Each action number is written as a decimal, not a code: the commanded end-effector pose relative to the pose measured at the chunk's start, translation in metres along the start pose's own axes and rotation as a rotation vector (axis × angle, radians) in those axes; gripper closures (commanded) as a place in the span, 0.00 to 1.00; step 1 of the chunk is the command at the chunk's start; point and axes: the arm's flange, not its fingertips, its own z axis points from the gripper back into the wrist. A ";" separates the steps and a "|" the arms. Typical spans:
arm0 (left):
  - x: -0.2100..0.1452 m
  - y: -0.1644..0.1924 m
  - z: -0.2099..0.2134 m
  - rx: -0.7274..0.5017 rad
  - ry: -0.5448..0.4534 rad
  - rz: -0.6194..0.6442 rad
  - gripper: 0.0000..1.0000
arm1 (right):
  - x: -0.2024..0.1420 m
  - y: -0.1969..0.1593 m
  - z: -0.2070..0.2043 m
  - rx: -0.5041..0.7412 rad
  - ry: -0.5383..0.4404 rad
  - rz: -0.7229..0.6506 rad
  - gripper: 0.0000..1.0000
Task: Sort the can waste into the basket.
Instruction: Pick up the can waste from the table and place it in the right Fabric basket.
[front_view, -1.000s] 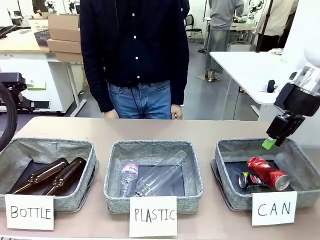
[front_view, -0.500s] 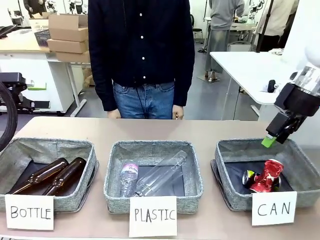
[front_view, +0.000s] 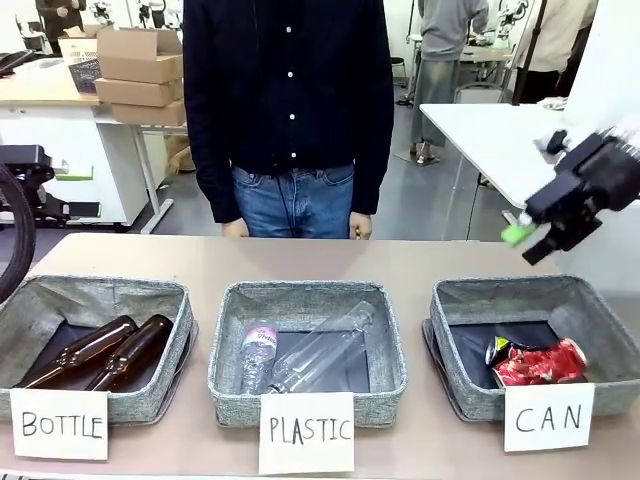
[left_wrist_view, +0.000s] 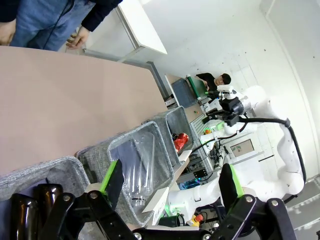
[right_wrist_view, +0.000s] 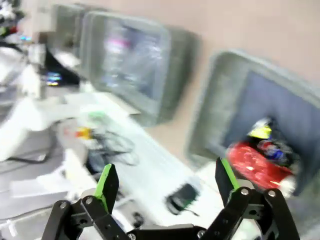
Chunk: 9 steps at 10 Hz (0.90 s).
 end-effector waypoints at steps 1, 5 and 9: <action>-0.002 -0.004 -0.001 -0.018 -0.016 0.006 0.00 | 0.010 0.001 0.016 0.771 -0.312 -0.225 0.00; -0.002 -0.004 -0.001 -0.018 -0.016 0.006 0.00 | 0.016 0.003 0.016 0.459 -0.135 -0.136 0.00; -0.002 -0.004 -0.001 -0.018 -0.016 0.006 0.00 | 0.016 0.003 0.016 0.459 -0.135 -0.136 0.00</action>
